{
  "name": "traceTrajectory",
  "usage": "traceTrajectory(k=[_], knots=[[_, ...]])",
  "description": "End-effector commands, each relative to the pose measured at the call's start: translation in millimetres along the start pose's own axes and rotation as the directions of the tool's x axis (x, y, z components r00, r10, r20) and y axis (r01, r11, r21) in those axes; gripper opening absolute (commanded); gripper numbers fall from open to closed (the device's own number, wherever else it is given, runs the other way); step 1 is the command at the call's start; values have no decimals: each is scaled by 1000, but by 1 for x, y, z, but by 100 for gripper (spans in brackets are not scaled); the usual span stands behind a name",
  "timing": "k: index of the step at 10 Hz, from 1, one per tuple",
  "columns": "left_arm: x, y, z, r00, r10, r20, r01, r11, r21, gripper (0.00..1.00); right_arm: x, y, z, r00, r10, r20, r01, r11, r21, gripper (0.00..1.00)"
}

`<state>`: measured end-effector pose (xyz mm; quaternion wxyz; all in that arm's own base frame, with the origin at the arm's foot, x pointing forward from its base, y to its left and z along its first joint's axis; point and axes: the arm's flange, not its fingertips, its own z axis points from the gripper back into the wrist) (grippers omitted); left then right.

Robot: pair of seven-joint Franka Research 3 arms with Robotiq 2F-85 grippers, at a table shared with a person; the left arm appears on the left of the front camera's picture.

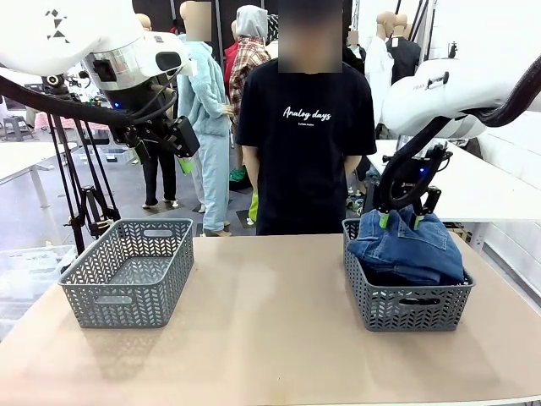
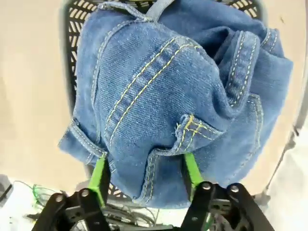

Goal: Sort the tops and bottoms.
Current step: Sort the clothes according to human instructions.

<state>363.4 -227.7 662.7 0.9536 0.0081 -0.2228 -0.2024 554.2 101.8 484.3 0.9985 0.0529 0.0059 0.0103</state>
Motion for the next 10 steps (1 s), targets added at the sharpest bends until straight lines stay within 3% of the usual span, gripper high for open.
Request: traceTrajectory(k=[1, 5, 6, 10], knots=[[-1, 3, 1, 1000, -12, 1, 12, 1000, -5, 100, -12, 1, 4, 999, -23, 39, 23, 1000, -1, 100], [-1, 3, 1, 1000, -12, 1, 12, 1000, -5, 100, -15, -1, 9, 996, -59, 60, 60, 998, -6, 100], [-1, 3, 1, 1000, -12, 1, 12, 1000, -5, 100, -13, 1, 21, 999, 0, 42, 0, 1000, 1, 100], [-1, 3, 1, 1000, -12, 1, 12, 1000, -5, 100, -13, 1, 21, 999, 0, 42, 0, 1000, 1, 100]])
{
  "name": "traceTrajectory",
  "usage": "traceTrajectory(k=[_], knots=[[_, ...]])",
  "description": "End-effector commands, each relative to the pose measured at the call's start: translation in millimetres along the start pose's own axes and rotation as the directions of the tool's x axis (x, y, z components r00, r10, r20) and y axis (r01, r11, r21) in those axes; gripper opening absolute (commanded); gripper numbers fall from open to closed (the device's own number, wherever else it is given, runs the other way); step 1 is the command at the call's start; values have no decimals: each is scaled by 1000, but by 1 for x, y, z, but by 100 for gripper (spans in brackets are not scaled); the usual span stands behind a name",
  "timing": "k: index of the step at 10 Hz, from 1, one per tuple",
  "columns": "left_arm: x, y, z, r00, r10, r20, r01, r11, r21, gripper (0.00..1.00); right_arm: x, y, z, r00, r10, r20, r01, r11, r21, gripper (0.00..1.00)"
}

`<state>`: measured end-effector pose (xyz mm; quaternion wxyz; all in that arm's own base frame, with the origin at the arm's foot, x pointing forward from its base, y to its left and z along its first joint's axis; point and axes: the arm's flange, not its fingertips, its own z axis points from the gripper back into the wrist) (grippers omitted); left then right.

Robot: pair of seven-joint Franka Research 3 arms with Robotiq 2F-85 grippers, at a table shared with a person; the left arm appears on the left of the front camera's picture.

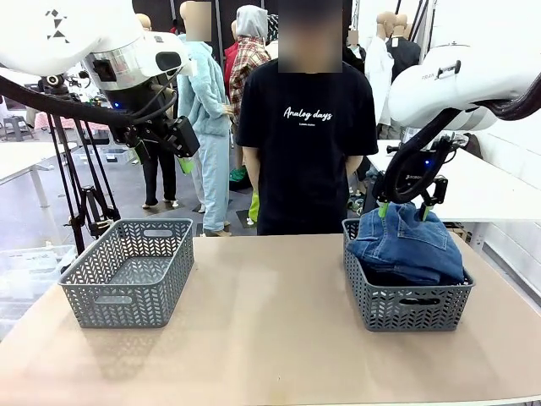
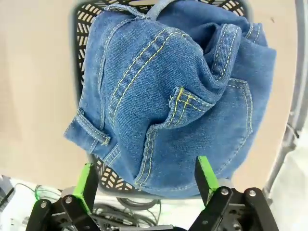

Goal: Sort the tops and bottoms.
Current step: Sort the clothes according to human instructions.

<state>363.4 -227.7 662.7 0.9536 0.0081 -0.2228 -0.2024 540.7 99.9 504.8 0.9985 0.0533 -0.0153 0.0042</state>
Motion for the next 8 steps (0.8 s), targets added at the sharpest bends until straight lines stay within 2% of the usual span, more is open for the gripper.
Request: traceTrajectory(k=[1, 8], knots=[[-1, 3, 1, 1000, -11, 1, 12, 1000, -5, 100, 1, 1, 0, 1000, 10, -1, -10, 1000, 1, 100], [-1, 3, 1, 1000, -11, 1, 12, 1000, -5, 100, 1, 1, 0, 1000, 10, -1, -10, 1000, 1, 100]])
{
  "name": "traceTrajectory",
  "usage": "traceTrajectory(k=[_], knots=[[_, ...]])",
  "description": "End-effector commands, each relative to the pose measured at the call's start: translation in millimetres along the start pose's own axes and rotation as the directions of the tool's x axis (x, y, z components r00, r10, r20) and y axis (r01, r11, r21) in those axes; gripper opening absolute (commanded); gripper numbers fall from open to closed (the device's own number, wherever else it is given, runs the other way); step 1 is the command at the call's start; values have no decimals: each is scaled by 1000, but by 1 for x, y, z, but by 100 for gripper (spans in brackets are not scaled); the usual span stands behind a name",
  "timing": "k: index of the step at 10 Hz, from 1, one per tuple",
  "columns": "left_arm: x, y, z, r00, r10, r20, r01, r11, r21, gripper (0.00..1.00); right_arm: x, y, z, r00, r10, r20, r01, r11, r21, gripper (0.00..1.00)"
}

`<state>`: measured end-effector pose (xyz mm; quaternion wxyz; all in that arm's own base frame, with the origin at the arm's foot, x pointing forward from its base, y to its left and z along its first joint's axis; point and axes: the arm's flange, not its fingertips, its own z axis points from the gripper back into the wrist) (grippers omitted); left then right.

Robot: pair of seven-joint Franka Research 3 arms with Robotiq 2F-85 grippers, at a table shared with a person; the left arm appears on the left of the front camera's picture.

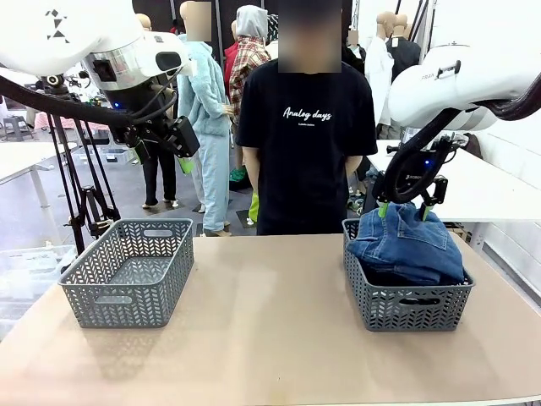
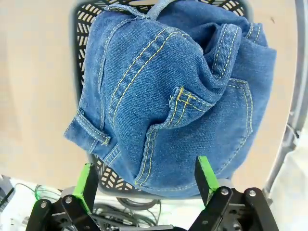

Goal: Sort the tops and bottoms.
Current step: Sort the clothes according to human instructions.

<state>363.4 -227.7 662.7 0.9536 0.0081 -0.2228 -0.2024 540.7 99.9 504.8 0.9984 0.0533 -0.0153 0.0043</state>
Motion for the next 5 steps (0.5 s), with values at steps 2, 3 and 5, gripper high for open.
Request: traceTrajectory(k=[2, 3, 5], knots=[[-1, 3, 1, 1000, -11, 1, 11, 1000, -5, 100, 1, 1, 0, 1000, 9, -1, -9, 1000, 1, 100], [-1, 3, 1, 1000, -11, 1, 11, 1000, -5, 100, 1, 1, 0, 1000, 9, -1, -9, 1000, 1, 100], [-1, 3, 1, 1000, -11, 1, 11, 1000, -5, 100, 1, 1, 0, 1000, 9, -1, -9, 1000, 1, 100]])
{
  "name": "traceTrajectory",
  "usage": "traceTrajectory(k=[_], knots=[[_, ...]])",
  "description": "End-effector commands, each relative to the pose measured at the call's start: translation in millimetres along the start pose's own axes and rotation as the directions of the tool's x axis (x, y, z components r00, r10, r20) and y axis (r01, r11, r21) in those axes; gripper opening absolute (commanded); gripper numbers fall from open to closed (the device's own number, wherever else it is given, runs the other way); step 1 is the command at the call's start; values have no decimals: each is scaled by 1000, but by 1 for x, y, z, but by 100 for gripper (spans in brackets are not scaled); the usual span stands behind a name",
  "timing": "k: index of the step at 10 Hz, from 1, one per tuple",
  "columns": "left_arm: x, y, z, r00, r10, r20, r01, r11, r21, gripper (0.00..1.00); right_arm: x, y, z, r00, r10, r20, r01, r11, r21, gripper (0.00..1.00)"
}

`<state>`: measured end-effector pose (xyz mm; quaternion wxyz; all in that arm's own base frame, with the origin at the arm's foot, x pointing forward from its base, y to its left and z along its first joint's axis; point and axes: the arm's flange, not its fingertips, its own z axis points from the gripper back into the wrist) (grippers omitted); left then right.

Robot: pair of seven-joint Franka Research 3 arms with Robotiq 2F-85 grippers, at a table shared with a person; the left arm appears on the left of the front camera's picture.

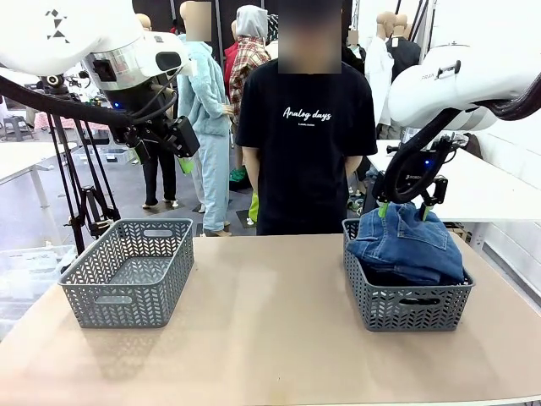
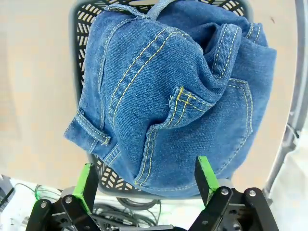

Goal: Sort the tops and bottoms.
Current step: Sort the clothes according to human instructions.

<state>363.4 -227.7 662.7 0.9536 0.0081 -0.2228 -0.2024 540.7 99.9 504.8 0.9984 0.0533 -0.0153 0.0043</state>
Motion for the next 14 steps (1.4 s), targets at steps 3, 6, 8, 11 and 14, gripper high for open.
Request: traceTrajectory(k=[3, 6, 8, 11, 14], knots=[[-1, 3, 1, 1000, -11, 1, 12, 1000, -5, 100, 1, 1, 0, 1000, 9, -1, -9, 1000, 1, 100], [-1, 3, 1, 1000, -11, 1, 12, 1000, -5, 100, 1, 1, 0, 1000, 9, -1, -9, 1000, 1, 100], [-1, 3, 1, 1000, -11, 1, 12, 1000, -5, 100, 1, 1, 0, 1000, 9, -1, -9, 1000, 1, 100], [-1, 3, 1, 1000, -11, 1, 12, 1000, -5, 100, 1, 1, 0, 1000, 9, -1, -9, 1000, 1, 100], [-1, 3, 1, 1000, -11, 1, 12, 1000, -5, 100, 1, 1, 0, 1000, 9, -1, -9, 1000, 1, 100]])
